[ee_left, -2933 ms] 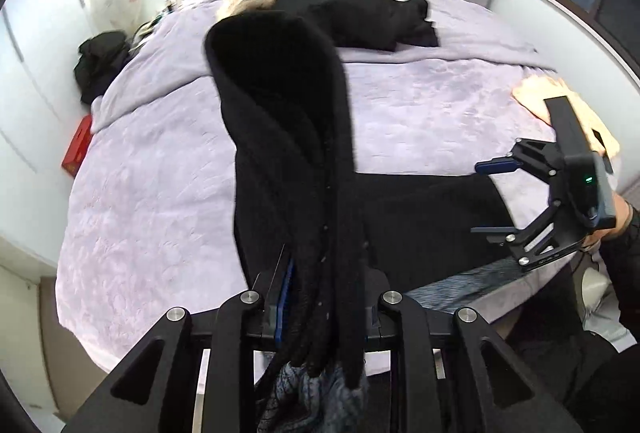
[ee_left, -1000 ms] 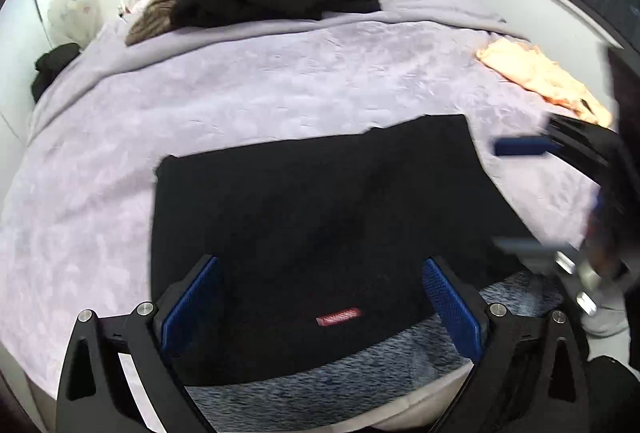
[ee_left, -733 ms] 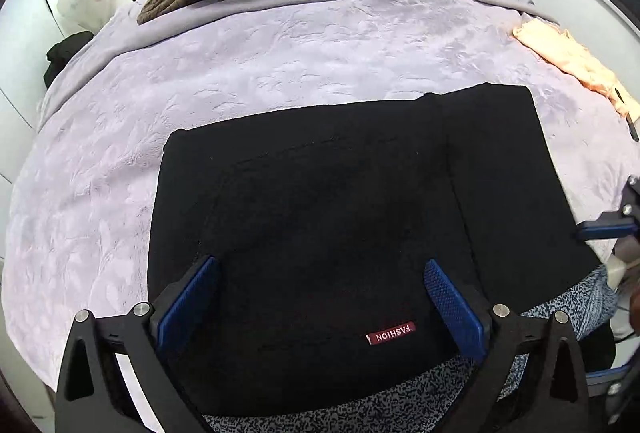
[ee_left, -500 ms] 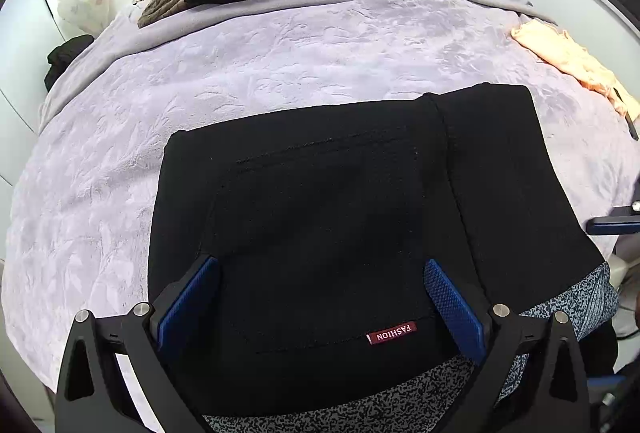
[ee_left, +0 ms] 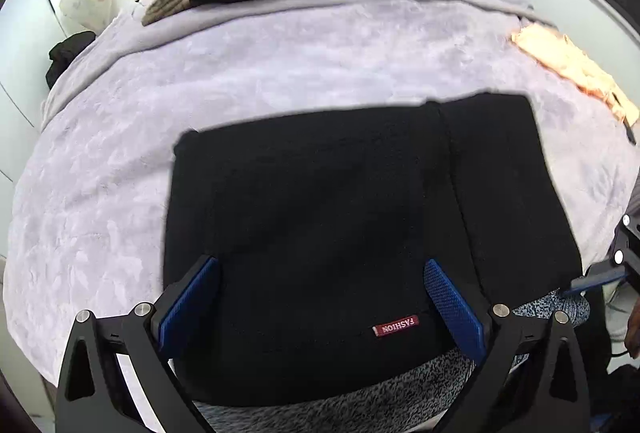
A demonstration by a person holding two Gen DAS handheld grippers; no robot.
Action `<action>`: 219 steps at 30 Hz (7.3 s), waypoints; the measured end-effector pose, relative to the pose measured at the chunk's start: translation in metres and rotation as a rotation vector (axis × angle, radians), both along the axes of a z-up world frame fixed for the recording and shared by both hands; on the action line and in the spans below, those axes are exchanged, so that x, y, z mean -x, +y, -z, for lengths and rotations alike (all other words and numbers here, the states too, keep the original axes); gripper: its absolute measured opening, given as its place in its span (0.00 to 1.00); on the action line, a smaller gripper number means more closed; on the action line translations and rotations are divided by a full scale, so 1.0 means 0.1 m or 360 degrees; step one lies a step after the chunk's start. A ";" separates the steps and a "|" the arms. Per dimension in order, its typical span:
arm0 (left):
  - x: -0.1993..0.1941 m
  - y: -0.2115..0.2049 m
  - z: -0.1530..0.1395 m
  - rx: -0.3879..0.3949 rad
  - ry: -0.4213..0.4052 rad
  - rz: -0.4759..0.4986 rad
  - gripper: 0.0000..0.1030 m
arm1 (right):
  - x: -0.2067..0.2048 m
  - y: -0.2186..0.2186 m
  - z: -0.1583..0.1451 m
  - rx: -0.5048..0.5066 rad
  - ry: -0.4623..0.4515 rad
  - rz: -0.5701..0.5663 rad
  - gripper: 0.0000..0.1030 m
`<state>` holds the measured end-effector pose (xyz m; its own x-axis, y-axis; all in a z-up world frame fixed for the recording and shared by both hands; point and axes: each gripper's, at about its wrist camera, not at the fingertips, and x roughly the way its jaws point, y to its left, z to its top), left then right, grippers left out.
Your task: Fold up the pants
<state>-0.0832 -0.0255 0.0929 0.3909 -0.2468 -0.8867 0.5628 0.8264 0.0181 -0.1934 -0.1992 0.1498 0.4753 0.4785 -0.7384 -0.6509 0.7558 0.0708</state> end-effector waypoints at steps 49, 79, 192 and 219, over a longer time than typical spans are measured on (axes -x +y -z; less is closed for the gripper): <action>0.24 0.94 0.29 0.0098 0.0111 -0.0182 1.00 | -0.38 0.06 0.01 0.0095 0.0145 0.0664 0.94; 0.11 1.04 0.13 0.0179 0.0182 -0.0091 1.00 | -0.95 -0.58 -0.08 0.0086 0.0213 0.0993 1.00; -0.19 -2.41 0.29 0.0045 0.0012 0.0226 0.95 | -1.03 -2.72 -0.08 -0.0346 0.0204 0.1285 0.79; 0.38 -1.98 0.18 0.0081 0.0027 0.0114 0.99 | -0.18 -2.09 -0.20 -0.0086 0.0003 0.1316 0.91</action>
